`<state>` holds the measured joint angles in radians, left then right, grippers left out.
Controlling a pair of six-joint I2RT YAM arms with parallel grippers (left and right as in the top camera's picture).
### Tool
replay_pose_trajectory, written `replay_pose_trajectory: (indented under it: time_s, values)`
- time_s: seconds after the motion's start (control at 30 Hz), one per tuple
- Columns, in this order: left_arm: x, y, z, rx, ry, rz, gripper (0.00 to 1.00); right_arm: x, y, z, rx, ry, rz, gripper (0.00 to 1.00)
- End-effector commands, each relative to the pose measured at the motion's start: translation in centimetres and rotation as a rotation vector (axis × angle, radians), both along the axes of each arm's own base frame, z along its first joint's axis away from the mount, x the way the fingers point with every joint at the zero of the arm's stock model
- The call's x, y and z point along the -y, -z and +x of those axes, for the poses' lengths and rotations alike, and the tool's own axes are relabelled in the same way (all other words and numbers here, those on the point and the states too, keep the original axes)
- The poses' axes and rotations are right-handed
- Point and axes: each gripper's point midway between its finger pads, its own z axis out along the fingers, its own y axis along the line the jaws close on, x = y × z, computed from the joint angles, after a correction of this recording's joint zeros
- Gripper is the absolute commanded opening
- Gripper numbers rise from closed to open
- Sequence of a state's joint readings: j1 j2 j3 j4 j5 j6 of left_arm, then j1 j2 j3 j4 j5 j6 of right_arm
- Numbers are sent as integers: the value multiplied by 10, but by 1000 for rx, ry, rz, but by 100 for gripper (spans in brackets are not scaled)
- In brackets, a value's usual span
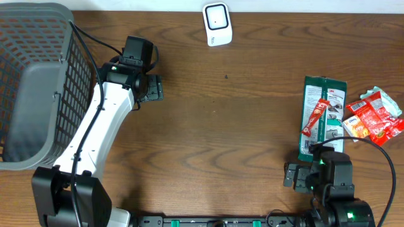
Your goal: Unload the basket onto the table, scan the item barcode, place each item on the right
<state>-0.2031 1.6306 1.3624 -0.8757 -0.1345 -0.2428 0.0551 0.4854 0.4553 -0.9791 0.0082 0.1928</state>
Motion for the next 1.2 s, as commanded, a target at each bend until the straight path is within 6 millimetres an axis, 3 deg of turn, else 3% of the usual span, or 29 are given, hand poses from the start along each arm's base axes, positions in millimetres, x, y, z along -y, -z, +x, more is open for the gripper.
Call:
replay_pose_trajectory:
  time_s: [0.0,0.13,0.23,0.37,0.5,0.6,0.7,0.8,1.0,1.07,1.17]
  values:
    - [-3,4,-2,-12,-11,13,84,-2,-8,2,48,-24,-15,99]
    - [-3,4,-2,-12,-11,13,83,1,-17,3,111,-38,-44,99]
    - [-3,4,-2,-12,-11,12,84,1,-38,10,244,-32,-39,99]
    - [-3,4,-2,-12,-11,12,83,-1,-88,35,540,-21,-17,99]
    - [-3,4,-2,-12,-11,12,84,-2,-164,59,983,-5,16,99]
    - [-3,4,-2,-12,-11,13,84,-6,-204,58,1275,-15,47,99]
    - [-3,4,-2,-12,-11,13,84,-7,-223,51,1476,-19,64,99]
    - [-3,4,-2,-12,-11,12,84,-7,-219,49,1531,-18,66,99]
    - [-3,4,-2,-12,-11,13,83,-14,-188,63,1405,-93,-35,99]
    - [-3,4,-2,-12,-11,13,84,-15,-165,71,1308,-101,-43,99]
    - [-3,4,-2,-12,-11,13,84,-16,-116,81,1104,-114,-47,99]
